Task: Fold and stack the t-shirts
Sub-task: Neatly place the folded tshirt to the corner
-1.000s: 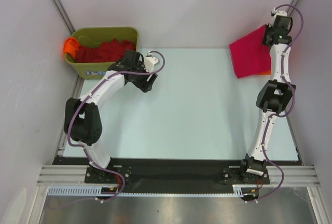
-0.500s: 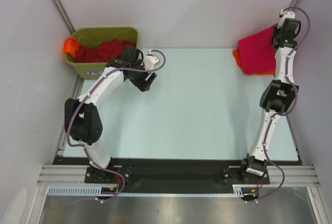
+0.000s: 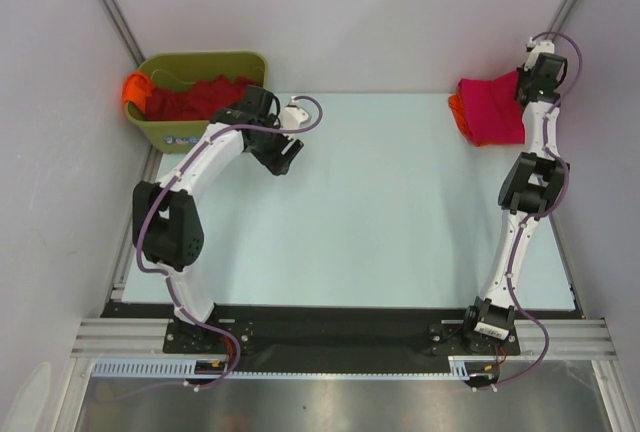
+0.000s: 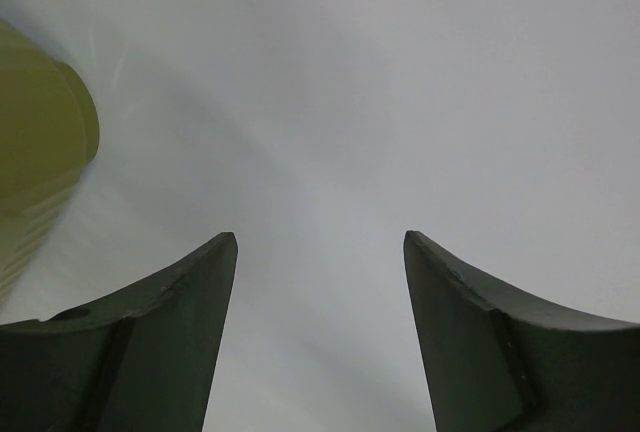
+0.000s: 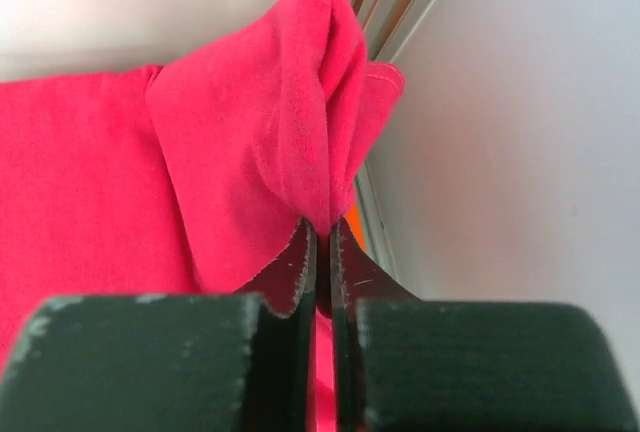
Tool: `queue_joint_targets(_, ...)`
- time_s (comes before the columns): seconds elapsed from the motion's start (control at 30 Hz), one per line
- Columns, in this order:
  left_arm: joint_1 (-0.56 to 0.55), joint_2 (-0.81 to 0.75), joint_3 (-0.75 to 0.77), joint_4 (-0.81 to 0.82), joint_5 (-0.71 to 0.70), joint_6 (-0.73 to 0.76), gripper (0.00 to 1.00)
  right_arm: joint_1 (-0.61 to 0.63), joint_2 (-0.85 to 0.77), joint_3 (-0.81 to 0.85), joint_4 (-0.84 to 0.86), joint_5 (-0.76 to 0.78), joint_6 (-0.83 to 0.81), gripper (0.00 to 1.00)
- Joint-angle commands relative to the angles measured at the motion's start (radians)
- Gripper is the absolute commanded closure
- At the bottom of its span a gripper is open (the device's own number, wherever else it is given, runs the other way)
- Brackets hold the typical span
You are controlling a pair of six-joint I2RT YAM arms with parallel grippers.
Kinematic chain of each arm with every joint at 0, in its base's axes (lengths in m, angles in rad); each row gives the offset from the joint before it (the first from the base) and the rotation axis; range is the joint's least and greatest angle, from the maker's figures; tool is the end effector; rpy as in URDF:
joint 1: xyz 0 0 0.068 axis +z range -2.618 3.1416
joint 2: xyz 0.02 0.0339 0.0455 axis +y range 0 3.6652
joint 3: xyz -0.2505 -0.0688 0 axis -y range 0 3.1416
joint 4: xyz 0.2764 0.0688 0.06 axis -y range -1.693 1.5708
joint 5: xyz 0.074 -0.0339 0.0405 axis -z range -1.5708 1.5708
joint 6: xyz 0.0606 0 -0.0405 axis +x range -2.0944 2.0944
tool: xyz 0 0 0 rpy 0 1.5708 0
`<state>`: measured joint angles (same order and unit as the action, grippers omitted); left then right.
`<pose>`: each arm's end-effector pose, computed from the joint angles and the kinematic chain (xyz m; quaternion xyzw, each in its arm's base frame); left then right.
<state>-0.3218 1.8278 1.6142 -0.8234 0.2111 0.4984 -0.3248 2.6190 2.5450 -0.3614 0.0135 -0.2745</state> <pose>0.4080 -0.1494 0.2411 0.4079 0.8686 -0.0781 0.2702 0.6055 -0.2048 0.2212 0.0248 0.8428 -0.1642 0.5120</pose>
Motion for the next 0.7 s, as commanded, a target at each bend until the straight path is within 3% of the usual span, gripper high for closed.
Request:
queue_joint_targets(0.0,0.006,-0.007,0.035,-0.008,-0.009,0.008,0.27,-0.008,0.018,-0.002,0.119,-0.015,-0.015,0.92)
queue_joint_targets(0.03,0.006,-0.007,0.035,-0.008,-0.012,0.008,0.27,-0.008,0.019,-0.003,0.137,-0.015,-0.011,0.73)
queue_joint_targets(0.13,0.006,-0.004,0.035,-0.013,-0.015,0.009,0.27,-0.003,0.016,0.009,0.148,0.065,0.014,0.36)
queue_joint_targets(0.17,0.004,-0.002,0.038,-0.014,-0.013,0.006,0.27,0.000,0.009,0.015,0.145,0.074,0.020,0.19)
queue_joint_targets(0.23,0.003,-0.002,0.036,-0.014,-0.012,0.009,0.26,0.022,-0.031,0.008,0.142,0.080,0.018,0.09)
queue_joint_targets(0.33,0.000,-0.005,0.032,-0.013,-0.007,0.009,0.26,0.056,-0.104,-0.078,0.166,0.077,0.027,0.07)
queue_joint_targets(0.4,0.000,-0.009,0.024,-0.011,-0.001,0.008,0.26,0.093,-0.135,-0.162,0.191,0.025,0.035,0.12)
queue_joint_targets(0.53,0.000,-0.024,0.001,-0.002,-0.004,0.014,0.26,0.156,-0.102,-0.137,0.133,-0.027,0.041,0.31)
queue_joint_targets(0.67,0.000,-0.039,-0.023,0.007,-0.007,0.025,0.26,0.196,-0.033,-0.108,0.116,0.026,0.057,0.30)
